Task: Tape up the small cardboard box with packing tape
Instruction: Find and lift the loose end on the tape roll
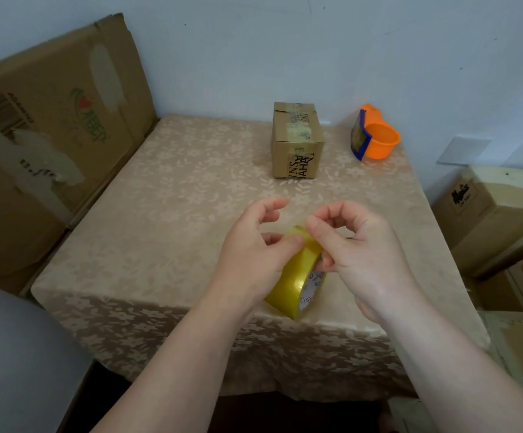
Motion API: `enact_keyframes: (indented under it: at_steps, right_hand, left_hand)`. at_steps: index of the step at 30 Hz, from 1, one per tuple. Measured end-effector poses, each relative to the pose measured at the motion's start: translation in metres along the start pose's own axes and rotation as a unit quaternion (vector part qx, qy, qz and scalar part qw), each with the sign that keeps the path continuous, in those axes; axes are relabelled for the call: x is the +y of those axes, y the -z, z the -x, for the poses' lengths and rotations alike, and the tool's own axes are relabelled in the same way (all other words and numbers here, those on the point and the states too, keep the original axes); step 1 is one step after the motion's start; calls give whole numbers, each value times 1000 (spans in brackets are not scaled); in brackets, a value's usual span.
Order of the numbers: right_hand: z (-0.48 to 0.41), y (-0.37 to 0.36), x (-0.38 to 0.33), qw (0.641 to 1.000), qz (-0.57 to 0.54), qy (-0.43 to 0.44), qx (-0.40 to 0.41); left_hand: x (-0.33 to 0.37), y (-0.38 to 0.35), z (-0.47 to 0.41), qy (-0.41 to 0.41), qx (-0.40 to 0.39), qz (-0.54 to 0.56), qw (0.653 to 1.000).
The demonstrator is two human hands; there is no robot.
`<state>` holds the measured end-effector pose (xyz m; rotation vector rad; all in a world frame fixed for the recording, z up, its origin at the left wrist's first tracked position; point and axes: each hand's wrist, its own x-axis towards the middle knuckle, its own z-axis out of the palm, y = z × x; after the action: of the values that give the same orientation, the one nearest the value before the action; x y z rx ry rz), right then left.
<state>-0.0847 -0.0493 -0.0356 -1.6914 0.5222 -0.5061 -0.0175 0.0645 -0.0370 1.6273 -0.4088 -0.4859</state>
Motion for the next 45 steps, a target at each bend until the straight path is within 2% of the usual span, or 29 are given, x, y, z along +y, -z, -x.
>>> enact_keyframes:
  at_steps: [4, 9, 12, 16, 23, 27, 32, 37, 41, 45]
  right_hand:
    - [-2, 3, 3, 1000, 20, 3, -10]
    - [-4, 4, 6, 999, 41, 3, 33]
    - [-4, 3, 7, 999, 10, -28, 35]
    - [-4, 1, 4, 980, -138, -140, 12]
    - [-4, -1, 4, 970, -163, -183, 4]
    - [-6, 2, 3, 956, -229, -182, 15]
    - [-4, -4, 4, 965, -223, -135, 29]
    - [1, -7, 1, 993, -106, -17, 52]
    - [7, 2, -6, 994, -101, 22, 25]
    - [22, 15, -12, 997, -34, 64, -4]
  left_hand:
    - [0, 1, 0, 55, -48, 49, 996]
    - [-3, 1, 0, 101, -114, 87, 985]
    - [-2, 2, 0, 83, -122, 87, 985]
    - [-3, 3, 1, 54, -124, 87, 987]
    - [-4, 2, 3, 2, -143, 93, 985]
    - [-6, 1, 4, -21, -142, 76, 987]
    - [-5, 0, 9, -12, -111, 66, 992]
    - [1, -1, 11, 16, -64, 78, 995]
    - [9, -4, 20, 35, -55, 74, 995]
    - [15, -10, 33, 72, -76, 52, 993]
